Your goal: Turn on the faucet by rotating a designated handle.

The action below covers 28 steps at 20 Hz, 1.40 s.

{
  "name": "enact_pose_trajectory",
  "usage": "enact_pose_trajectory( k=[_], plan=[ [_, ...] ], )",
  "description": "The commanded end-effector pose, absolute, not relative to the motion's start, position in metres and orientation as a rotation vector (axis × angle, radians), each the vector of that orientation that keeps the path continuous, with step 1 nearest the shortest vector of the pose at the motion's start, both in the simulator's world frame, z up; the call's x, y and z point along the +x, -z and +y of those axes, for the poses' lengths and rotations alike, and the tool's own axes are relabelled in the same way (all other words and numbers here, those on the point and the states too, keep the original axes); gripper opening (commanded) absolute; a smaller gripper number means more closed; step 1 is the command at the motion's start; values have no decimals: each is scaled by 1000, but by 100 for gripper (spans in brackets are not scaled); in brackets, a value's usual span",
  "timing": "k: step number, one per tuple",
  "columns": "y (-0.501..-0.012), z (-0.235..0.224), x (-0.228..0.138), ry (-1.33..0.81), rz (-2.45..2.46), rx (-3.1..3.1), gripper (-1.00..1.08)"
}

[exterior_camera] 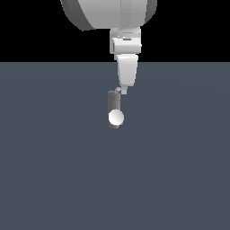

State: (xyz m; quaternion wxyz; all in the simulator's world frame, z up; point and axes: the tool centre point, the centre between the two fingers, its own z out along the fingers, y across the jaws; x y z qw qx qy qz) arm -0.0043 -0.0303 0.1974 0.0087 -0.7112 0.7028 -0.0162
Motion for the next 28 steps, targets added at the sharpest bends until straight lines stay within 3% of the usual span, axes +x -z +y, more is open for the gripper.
enact_pose_trajectory(
  k=[1, 6, 7, 26, 27, 28],
  plan=[
    [-187, 5, -13, 17, 2166, -2266, -100],
    [-182, 30, -20, 0, 2168, -2274, -100],
    [-199, -3, -8, 53, 2207, -2206, -100],
    [-182, 83, 25, 2, 2169, -2272, -100],
    [-182, 83, 25, 2, 2169, -2272, -100],
    [-201, 27, 33, 57, 2255, -2175, -100]
  ],
)
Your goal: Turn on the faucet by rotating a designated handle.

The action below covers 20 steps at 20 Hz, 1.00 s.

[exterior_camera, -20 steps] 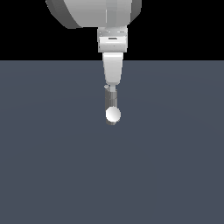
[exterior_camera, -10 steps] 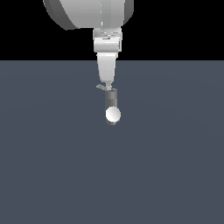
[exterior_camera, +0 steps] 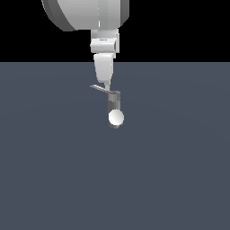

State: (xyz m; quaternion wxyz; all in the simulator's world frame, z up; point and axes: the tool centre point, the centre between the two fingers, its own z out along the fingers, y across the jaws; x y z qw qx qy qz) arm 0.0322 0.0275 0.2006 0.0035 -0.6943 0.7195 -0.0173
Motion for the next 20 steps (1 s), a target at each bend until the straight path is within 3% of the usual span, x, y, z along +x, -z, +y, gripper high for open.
enact_pose_trajectory(
  k=[1, 20],
  plan=[
    [-201, 30, 35, 55, 2252, -2179, -100],
    [-187, 74, 80, 15, 2191, -2248, -100]
  ],
)
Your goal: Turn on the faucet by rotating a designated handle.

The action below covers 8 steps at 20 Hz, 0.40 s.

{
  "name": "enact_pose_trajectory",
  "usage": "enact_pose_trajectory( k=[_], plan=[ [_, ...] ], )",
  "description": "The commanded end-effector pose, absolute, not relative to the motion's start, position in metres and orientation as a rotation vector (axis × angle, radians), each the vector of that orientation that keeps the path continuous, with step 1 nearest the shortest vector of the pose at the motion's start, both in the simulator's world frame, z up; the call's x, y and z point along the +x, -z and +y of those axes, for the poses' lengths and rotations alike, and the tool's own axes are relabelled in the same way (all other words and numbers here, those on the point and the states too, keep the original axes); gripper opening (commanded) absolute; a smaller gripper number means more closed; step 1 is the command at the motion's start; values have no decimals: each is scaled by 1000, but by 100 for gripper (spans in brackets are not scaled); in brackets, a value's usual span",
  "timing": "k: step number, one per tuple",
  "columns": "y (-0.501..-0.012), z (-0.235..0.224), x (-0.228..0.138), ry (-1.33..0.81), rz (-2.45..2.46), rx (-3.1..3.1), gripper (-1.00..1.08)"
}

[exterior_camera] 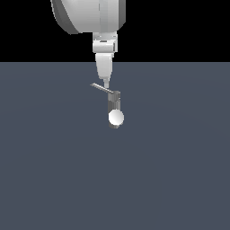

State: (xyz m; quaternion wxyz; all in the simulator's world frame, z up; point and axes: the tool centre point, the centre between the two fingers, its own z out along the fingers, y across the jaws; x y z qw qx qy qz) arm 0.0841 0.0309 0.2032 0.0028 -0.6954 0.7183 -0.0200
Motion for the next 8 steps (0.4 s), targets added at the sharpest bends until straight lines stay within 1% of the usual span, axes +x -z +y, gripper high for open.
enact_pose_trajectory(
  k=[1, 8],
  plan=[
    [-186, 76, 83, 13, 2188, -2251, -100],
    [-182, 89, 95, 2, 2170, -2271, -100]
  ],
)
